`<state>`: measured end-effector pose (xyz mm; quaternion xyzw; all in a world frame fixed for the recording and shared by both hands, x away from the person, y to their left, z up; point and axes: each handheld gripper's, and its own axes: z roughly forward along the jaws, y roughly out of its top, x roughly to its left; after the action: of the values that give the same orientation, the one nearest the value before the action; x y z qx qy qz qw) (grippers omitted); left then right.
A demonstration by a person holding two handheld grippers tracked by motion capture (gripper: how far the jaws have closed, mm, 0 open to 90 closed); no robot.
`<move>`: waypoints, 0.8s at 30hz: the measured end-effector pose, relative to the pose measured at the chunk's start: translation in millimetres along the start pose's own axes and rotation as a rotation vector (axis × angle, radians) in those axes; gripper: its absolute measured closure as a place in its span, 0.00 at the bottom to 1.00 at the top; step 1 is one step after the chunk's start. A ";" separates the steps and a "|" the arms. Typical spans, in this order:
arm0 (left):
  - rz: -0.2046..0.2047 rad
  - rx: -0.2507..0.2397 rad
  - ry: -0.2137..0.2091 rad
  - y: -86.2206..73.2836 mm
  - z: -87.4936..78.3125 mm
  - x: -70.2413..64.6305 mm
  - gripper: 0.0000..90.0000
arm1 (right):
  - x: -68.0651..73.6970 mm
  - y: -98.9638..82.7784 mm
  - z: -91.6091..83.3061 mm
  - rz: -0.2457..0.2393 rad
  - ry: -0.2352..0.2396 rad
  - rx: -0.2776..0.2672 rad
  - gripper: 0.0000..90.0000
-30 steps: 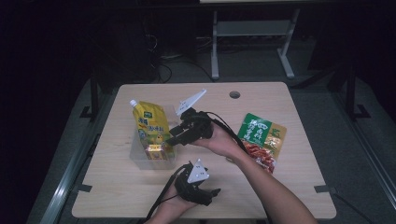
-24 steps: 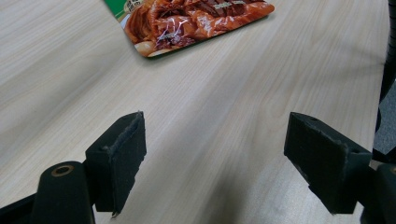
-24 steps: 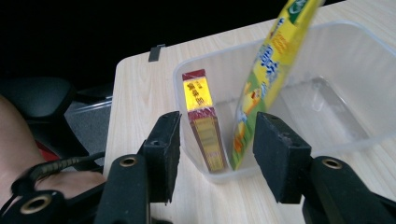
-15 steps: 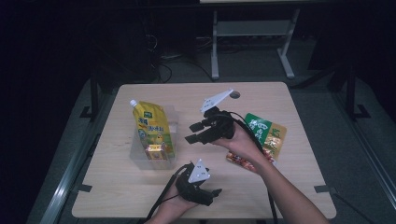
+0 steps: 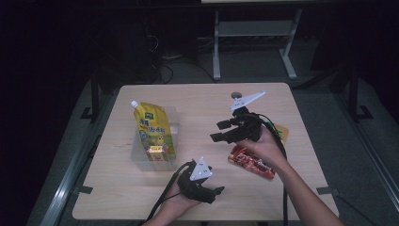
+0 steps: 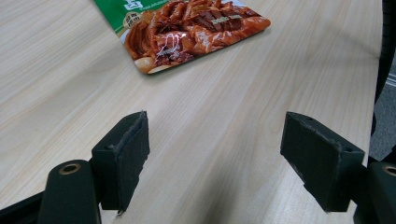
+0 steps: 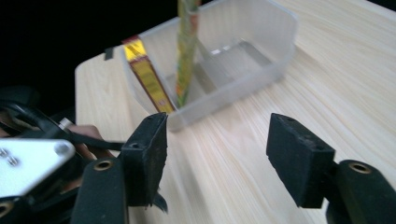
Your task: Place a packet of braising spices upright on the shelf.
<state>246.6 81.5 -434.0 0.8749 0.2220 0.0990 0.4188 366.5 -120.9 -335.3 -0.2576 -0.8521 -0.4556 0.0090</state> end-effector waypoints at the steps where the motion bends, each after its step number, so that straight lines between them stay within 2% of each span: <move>1: 0.001 0.001 -0.002 0.7 0.2 0.1 0.27 | -2.7 -4.4 -3.4 0.012 -0.011 -0.004 0.41; 7: 0.035 -0.003 -0.004 12.7 4.6 -0.5 0.30 | -12.3 -18.1 -17.0 0.048 -0.060 0.004 0.39; 11: 0.053 0.009 0.002 22.6 8.6 1.2 0.32 | -17.8 -22.4 -26.9 0.063 -0.085 -0.011 0.39; 16: 0.059 -0.002 0.006 35.3 14.9 5.3 0.36 | -26.7 -29.6 -37.2 0.103 -0.113 -0.004 0.37; 20: 0.057 -0.001 0.020 40.8 22.6 8.8 0.40 | -31.7 -38.1 -45.2 0.115 -0.144 -0.002 0.37; 23: 0.044 0.001 0.018 44.0 29.1 10.3 0.43 | -36.3 -46.6 -51.4 0.137 -0.180 -0.001 0.37; 24: 0.043 0.003 0.021 45.3 31.4 10.9 0.44 | -38.6 -50.5 -54.1 0.148 -0.205 0.003 0.36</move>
<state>281.3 40.1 -418.7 0.8791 0.2074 0.1167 0.4131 365.6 -202.6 -352.3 -0.3648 -0.8278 -0.4239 -0.0443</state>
